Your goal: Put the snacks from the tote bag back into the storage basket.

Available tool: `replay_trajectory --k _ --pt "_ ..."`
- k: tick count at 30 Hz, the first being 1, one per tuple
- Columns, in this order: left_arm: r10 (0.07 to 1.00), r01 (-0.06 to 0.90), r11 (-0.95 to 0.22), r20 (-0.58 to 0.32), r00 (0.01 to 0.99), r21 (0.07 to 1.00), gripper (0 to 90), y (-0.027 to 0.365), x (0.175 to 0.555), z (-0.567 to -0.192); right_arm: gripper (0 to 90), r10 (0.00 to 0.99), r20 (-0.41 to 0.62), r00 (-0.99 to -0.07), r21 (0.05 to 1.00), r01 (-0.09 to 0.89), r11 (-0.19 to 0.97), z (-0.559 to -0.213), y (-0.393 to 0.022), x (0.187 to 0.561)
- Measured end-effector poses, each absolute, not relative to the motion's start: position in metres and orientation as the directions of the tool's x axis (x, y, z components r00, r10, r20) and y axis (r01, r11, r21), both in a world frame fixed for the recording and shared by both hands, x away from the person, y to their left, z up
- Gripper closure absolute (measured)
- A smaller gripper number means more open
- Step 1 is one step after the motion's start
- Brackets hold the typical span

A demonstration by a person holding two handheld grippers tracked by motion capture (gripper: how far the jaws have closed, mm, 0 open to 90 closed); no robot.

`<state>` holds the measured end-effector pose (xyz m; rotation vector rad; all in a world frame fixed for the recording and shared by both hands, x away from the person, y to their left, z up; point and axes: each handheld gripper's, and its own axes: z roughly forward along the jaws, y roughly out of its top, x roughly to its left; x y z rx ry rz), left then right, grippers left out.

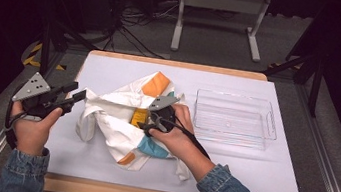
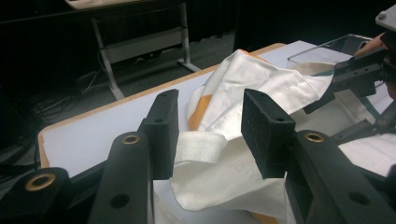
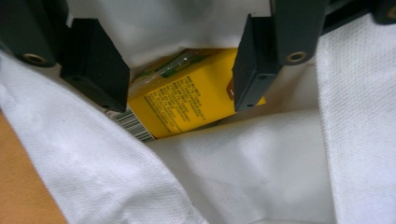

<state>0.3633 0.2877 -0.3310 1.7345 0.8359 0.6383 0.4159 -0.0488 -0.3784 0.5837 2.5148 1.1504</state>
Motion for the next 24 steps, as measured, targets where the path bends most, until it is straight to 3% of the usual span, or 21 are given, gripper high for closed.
replay_trajectory --k 7,24 --pt "0.792 0.228 -0.198 0.019 0.61 0.953 56.6 0.288 0.363 -0.331 23.0 0.528 -0.137 -0.838 0.759 0.254 0.6 -0.391 -0.039 0.412" --pt "0.795 0.229 -0.195 0.017 0.606 0.954 56.0 0.289 0.364 -0.333 12.4 0.523 -0.147 -0.839 0.749 0.252 0.614 -0.409 -0.022 0.407"
